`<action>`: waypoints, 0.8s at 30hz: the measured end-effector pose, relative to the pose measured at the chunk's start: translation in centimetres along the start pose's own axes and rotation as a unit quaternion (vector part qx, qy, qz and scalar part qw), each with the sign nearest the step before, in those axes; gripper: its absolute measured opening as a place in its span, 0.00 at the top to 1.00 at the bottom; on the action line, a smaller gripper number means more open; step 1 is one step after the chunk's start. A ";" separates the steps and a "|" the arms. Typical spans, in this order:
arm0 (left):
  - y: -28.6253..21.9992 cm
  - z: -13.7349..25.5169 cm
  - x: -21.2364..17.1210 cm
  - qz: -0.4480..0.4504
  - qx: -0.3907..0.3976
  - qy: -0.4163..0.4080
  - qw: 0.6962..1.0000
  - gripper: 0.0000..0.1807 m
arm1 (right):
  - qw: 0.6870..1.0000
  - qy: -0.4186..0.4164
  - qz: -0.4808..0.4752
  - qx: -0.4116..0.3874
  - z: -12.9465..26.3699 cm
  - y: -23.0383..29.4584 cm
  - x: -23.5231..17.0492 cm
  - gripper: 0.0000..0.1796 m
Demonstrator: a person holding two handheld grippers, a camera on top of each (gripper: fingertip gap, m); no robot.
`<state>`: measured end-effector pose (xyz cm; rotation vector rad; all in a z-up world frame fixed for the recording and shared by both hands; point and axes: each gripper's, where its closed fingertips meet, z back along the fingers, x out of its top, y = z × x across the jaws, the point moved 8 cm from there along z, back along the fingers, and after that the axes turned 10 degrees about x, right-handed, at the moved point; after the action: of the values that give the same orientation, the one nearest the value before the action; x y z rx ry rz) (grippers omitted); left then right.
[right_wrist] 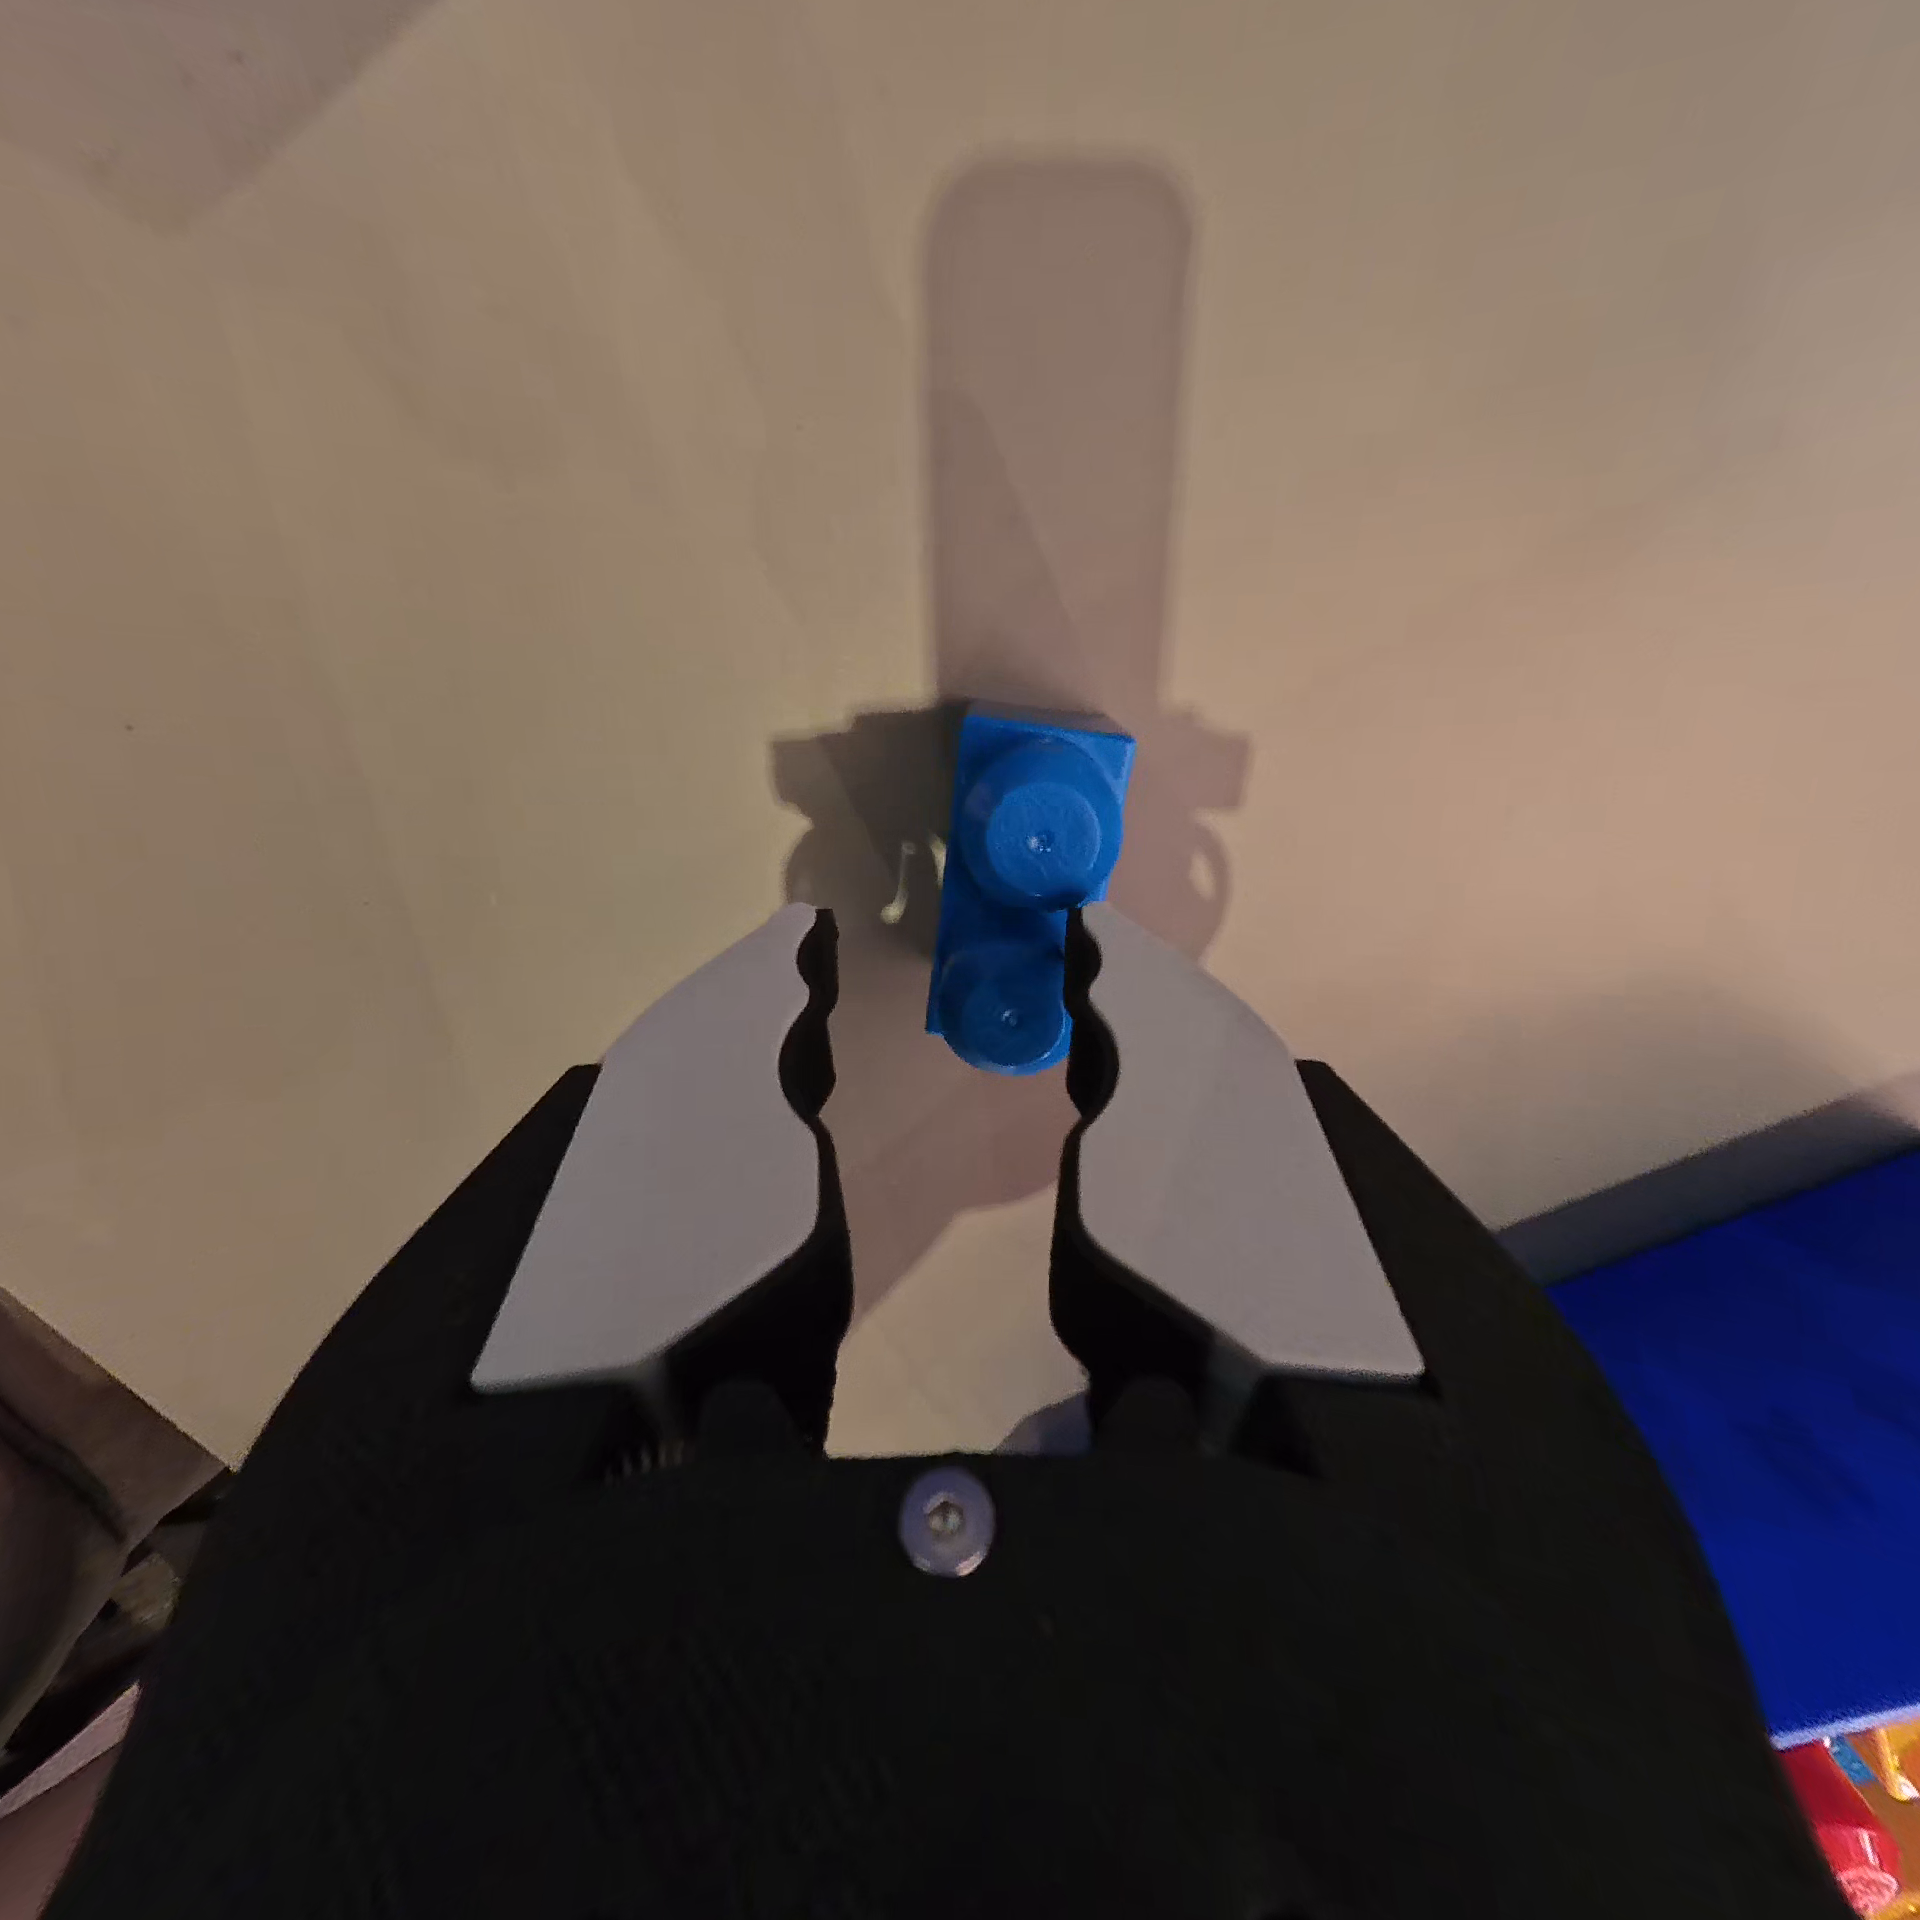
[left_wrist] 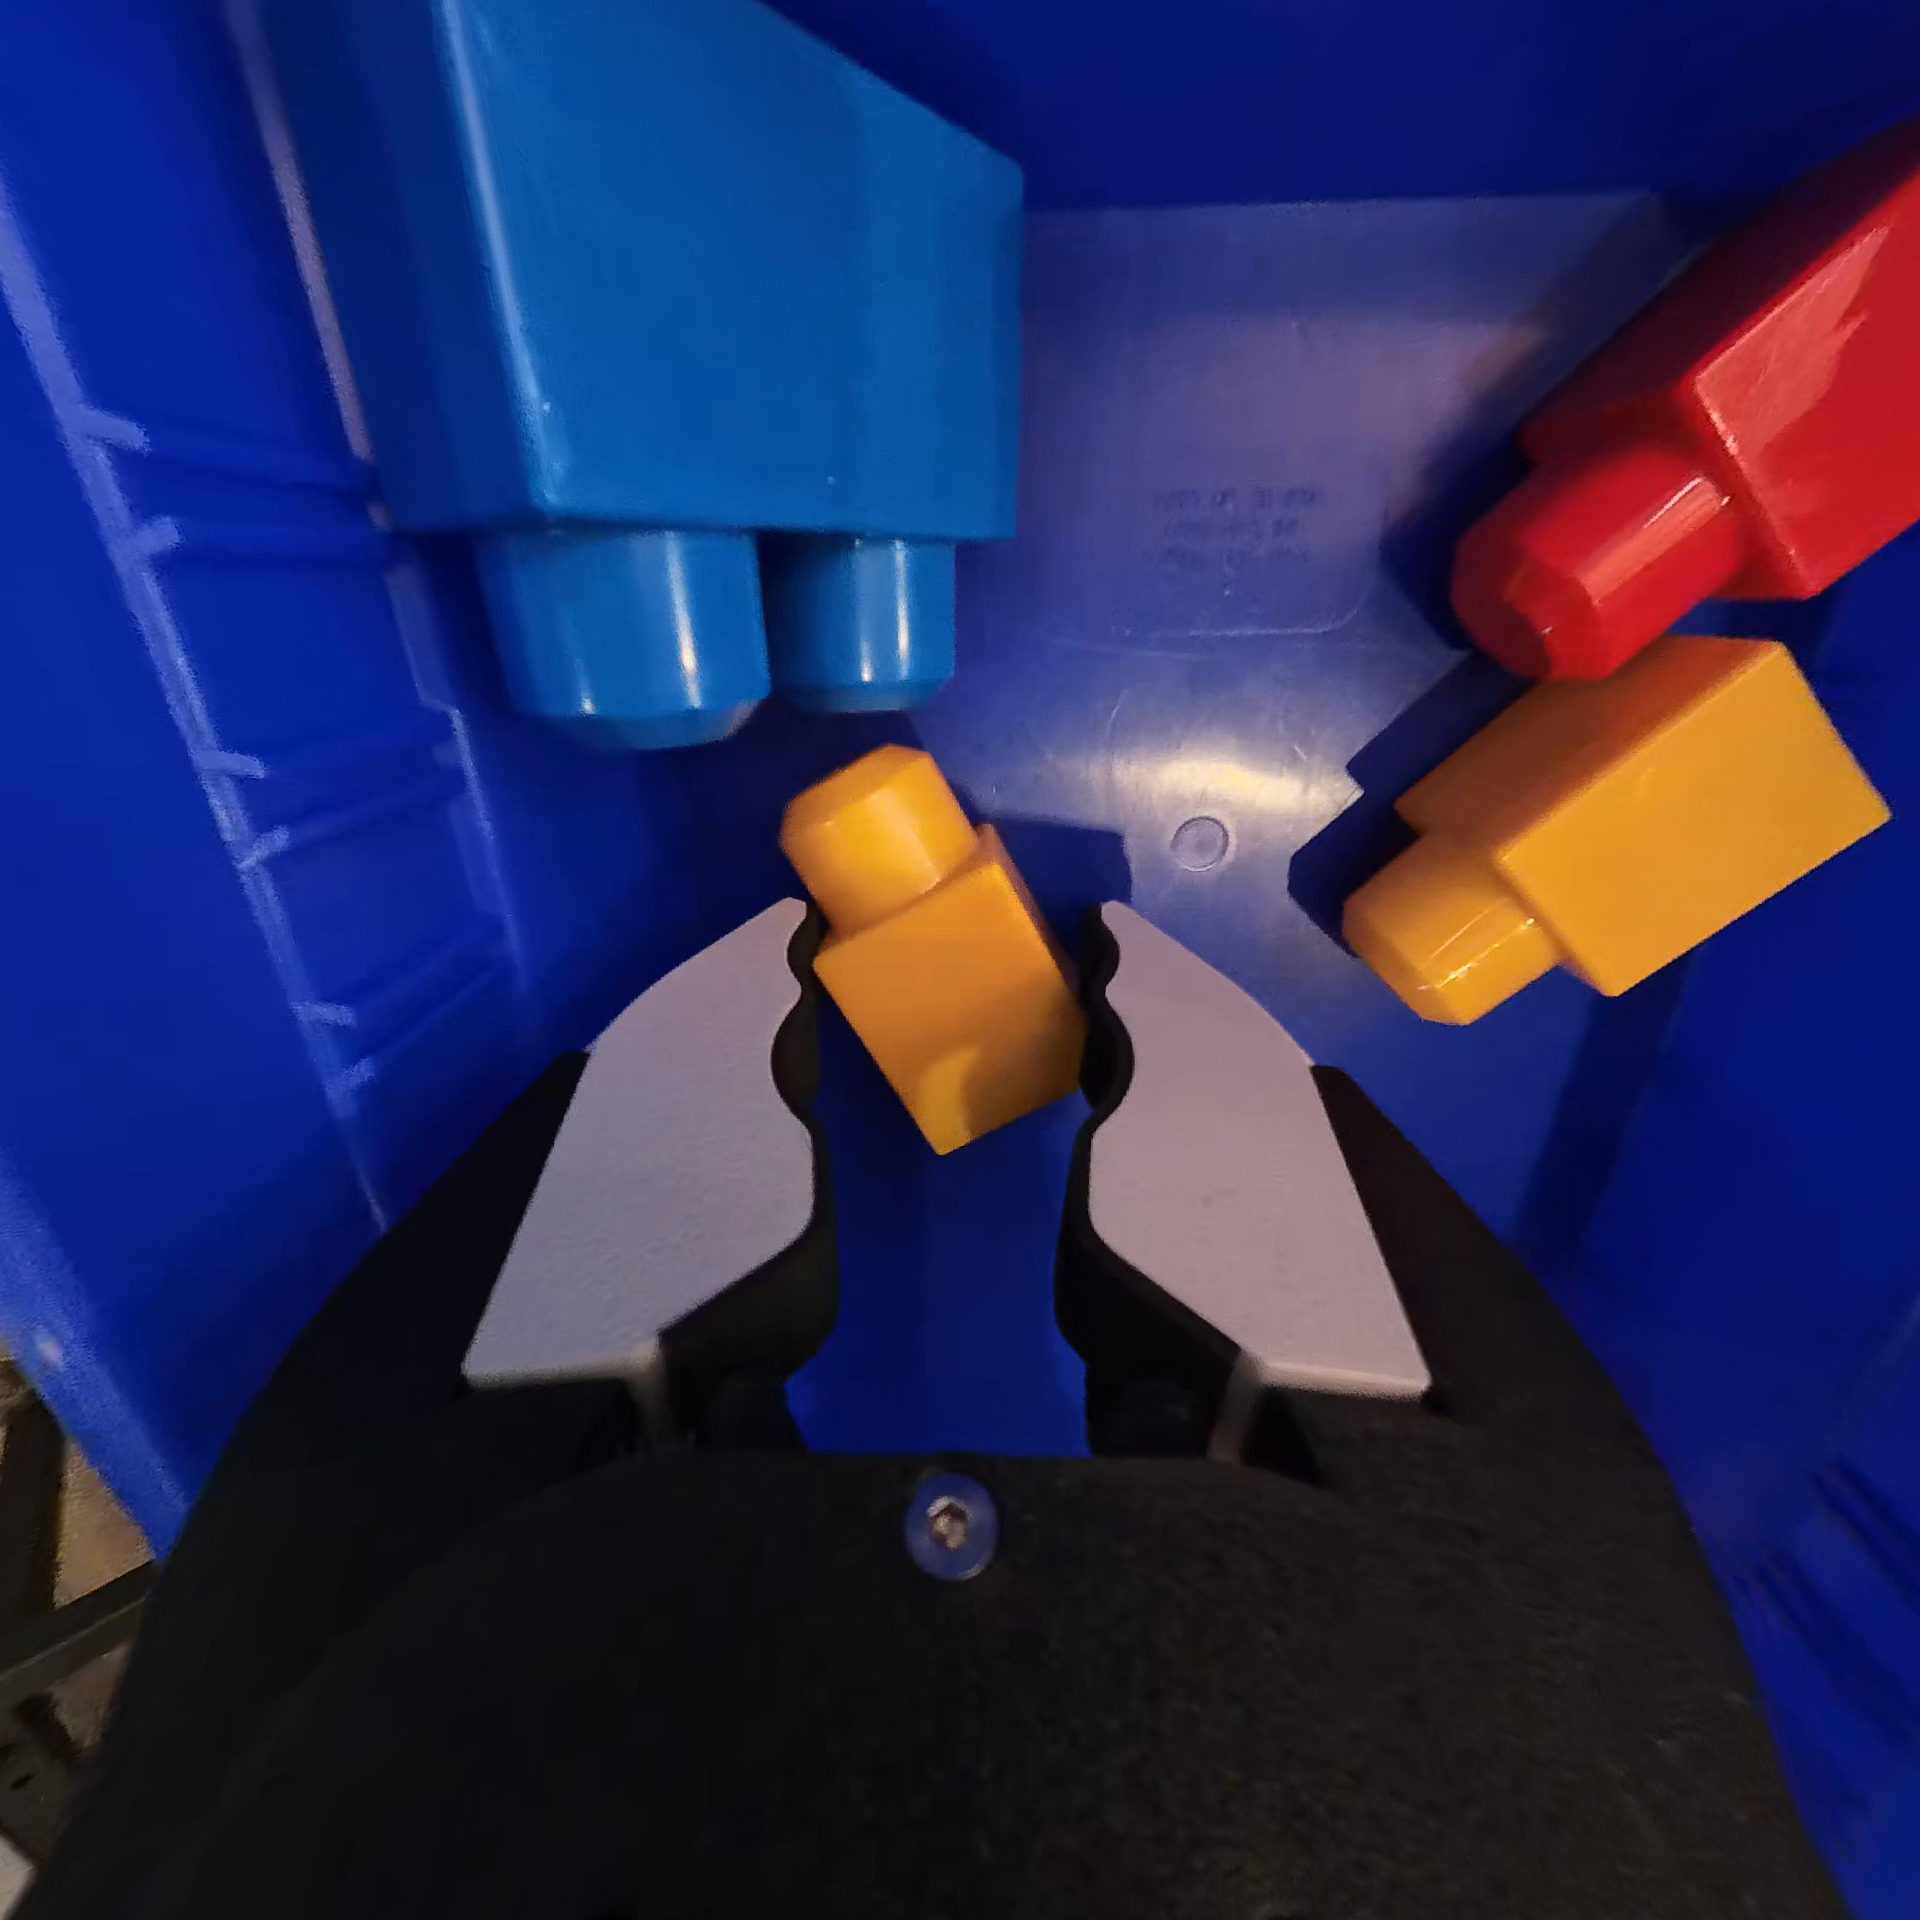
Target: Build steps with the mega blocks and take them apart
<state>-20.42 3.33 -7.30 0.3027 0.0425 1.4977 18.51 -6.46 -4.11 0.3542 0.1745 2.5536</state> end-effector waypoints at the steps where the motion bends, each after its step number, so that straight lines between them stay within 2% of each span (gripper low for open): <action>1: 0.0 0.0 -0.1 -0.009 0.002 0.005 1.000 0.74 | 1.000 0.001 0.000 0.000 0.0 0.0 0.0 0.76; 6: 0.8 2.8 -0.4 -0.009 -0.020 -0.034 0.999 0.74 | 1.000 -0.003 -0.003 -0.004 0.2 -0.1 -0.1 0.77; 9: 1.1 7.0 -0.9 -0.018 -0.064 -0.117 0.991 0.74 | 1.000 -0.021 -0.011 -0.018 1.2 -0.3 -0.3 0.78; 11: 0.2 10.6 -1.2 -0.053 -0.132 -0.201 0.969 0.74 | 0.998 -0.045 -0.012 -0.034 2.5 -0.1 -0.3 0.79; 13: -2.1 14.7 -1.9 -0.100 -0.258 -0.287 0.917 0.74 | 0.995 -0.081 -0.001 -0.053 4.1 0.4 -0.1 0.79; 15: -4.9 18.6 -3.2 -0.159 -0.391 -0.343 0.839 0.74 | 0.987 -0.134 0.036 -0.082 5.9 1.3 0.3 0.78; 17: -7.5 21.5 -4.4 -0.212 -0.475 -0.372 0.769 0.74 | 0.966 -0.204 0.108 -0.114 7.7 2.7 1.2 0.78; 20: -10.9 23.9 -5.7 -0.266 -0.544 -0.392 0.693 0.75 | 0.896 -0.343 0.243 -0.143 10.0 5.9 2.5 0.67; 22: -12.7 24.8 -6.4 -0.286 -0.580 -0.386 0.658 0.75 | 0.838 -0.428 0.311 -0.135 11.1 8.2 2.8 0.61; 24: -14.2 25.3 -7.0 -0.299 -0.602 -0.378 0.636 0.75 | 0.788 -0.490 0.345 -0.144 11.9 9.9 2.8 0.60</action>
<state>-1.74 -8.50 12.71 -0.2118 -1.3721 0.3827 14.63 -12.64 9.84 1.8038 -0.8693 2.5759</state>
